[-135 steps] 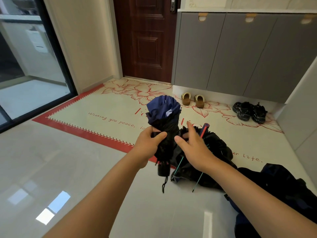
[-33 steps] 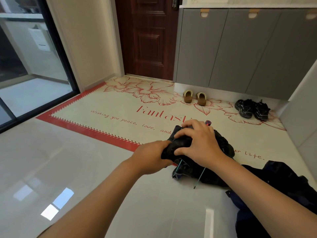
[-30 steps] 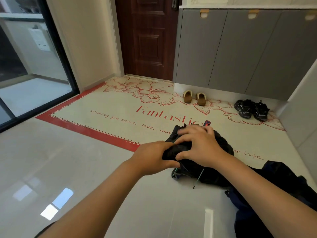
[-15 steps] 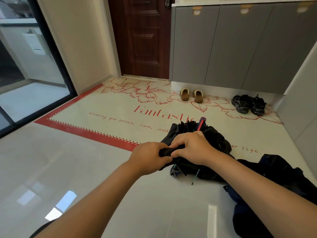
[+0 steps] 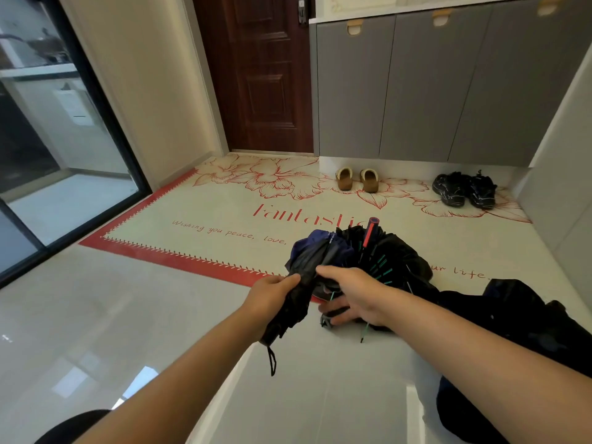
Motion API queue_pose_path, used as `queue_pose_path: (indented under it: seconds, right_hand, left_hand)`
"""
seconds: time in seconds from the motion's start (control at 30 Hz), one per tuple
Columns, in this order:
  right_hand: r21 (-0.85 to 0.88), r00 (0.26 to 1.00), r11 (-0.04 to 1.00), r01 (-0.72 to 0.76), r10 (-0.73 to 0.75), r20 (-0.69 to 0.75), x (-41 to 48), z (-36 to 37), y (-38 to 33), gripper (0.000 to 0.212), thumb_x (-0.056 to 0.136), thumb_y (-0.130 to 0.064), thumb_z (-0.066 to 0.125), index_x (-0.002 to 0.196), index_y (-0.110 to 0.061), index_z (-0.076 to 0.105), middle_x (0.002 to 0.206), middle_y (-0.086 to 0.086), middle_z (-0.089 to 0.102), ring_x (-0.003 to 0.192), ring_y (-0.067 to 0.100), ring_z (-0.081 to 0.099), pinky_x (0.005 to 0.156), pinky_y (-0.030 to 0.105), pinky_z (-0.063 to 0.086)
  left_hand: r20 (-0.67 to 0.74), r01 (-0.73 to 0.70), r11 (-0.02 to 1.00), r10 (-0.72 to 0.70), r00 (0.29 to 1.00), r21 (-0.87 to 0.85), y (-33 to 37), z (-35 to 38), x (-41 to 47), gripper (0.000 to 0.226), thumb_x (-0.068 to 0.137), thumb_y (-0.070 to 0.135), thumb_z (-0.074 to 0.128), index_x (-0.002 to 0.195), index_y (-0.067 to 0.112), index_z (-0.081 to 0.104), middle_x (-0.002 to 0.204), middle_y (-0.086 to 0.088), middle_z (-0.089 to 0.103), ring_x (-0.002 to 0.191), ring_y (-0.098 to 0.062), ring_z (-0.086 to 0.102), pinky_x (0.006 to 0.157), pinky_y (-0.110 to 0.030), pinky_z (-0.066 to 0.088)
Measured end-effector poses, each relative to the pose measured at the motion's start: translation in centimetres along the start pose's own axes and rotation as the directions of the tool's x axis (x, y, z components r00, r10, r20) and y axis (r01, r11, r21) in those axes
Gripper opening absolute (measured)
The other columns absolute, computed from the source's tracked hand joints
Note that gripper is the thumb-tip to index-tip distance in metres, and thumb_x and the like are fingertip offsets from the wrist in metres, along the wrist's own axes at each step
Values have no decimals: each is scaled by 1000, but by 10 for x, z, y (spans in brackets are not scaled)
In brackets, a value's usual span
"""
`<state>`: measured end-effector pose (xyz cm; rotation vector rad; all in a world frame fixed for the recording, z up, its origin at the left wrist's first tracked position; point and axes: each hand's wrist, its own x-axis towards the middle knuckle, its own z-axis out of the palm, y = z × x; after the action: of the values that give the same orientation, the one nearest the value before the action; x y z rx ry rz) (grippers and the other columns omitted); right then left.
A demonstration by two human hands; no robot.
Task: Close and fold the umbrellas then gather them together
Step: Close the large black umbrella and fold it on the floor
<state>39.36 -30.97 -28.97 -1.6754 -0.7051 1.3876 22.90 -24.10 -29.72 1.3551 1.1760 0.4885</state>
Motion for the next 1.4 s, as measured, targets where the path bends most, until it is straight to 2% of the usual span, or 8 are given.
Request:
queue_pose_path:
  seconds: [0.1, 0.17, 0.23, 0.33, 0.77, 0.97, 1.3, 1.4]
  right_hand:
    - [-110, 962, 988, 109, -133, -237, -5, 9, 6, 91, 76, -46, 84, 145, -15, 33, 139, 8, 46, 109, 27, 64, 87, 38, 59]
    - [-497, 749, 823, 276, -508, -426, -11, 7, 2, 108, 68, -47, 89, 150, -18, 25, 146, 7, 32, 130, 25, 44, 103, 35, 46]
    - [-853, 521, 399, 338, -834, -183, -12, -2, -6, 90, 70, -51, 85, 145, -26, 42, 140, 3, 39, 128, 24, 38, 108, 42, 41]
    - [-909, 483, 12, 416, -850, 210, -9, -21, -14, 42, 82, -47, 75, 122, -37, 70, 121, -6, 56, 113, 22, 44, 99, 45, 38]
    - [-859, 620, -87, 504, -656, 430, -4, -19, -35, 4, 84, -32, 76, 84, -33, 72, 107, -18, 60, 111, 12, 44, 109, 41, 28]
    - [-734, 464, 9, 679, -781, 419, 6, -19, -22, 14, 91, -9, 68, 97, -21, 68, 89, -2, 70, 86, 20, 67, 74, 42, 57]
    - [-750, 387, -240, 616, -738, 554, 20, -9, -18, 13, 88, 1, 69, 80, -10, 71, 83, 7, 71, 85, 30, 70, 122, 36, 25]
    - [-750, 379, -300, 590, -717, 585, 19, -3, -8, 25, 76, 11, 73, 79, -10, 61, 68, 2, 59, 59, 23, 57, 87, 40, 58]
  left_hand:
    - [49, 19, 999, -16, 999, -51, 2, 5, -10, 35, 96, 39, 61, 108, 7, 69, 94, -22, 74, 82, -38, 73, 65, -37, 58]
    - [61, -1, 999, 4, 998, -54, 8, 7, -12, 33, 98, 38, 58, 107, 8, 68, 92, -22, 74, 78, -37, 74, 63, -35, 58]
    - [59, -35, 999, 35, 998, -6, 13, 7, -12, 33, 97, 40, 58, 108, 10, 69, 92, -20, 75, 78, -35, 74, 63, -35, 59]
    - [109, -82, 990, 70, 992, 116, 17, 3, -7, 33, 95, 44, 59, 110, 16, 70, 97, -14, 74, 85, -31, 74, 70, -37, 61]
    - [298, -121, 948, 29, 954, 294, 20, -5, -1, 32, 77, 22, 81, 103, 8, 69, 89, -17, 75, 73, -25, 73, 68, -31, 60]
    - [370, 59, 991, -101, 923, 124, 24, -24, 4, 31, 92, 23, 65, 115, 3, 61, 91, -16, 72, 74, -27, 69, 62, -33, 56]
    - [297, 26, 970, -99, 950, 240, 23, -38, 17, 29, 90, 18, 71, 114, 3, 62, 94, -18, 72, 73, -26, 70, 61, -33, 56]
    - [225, -88, 935, 9, 974, 343, 17, -38, 18, 21, 87, 15, 73, 104, 5, 65, 85, -14, 74, 67, -23, 70, 60, -30, 57]
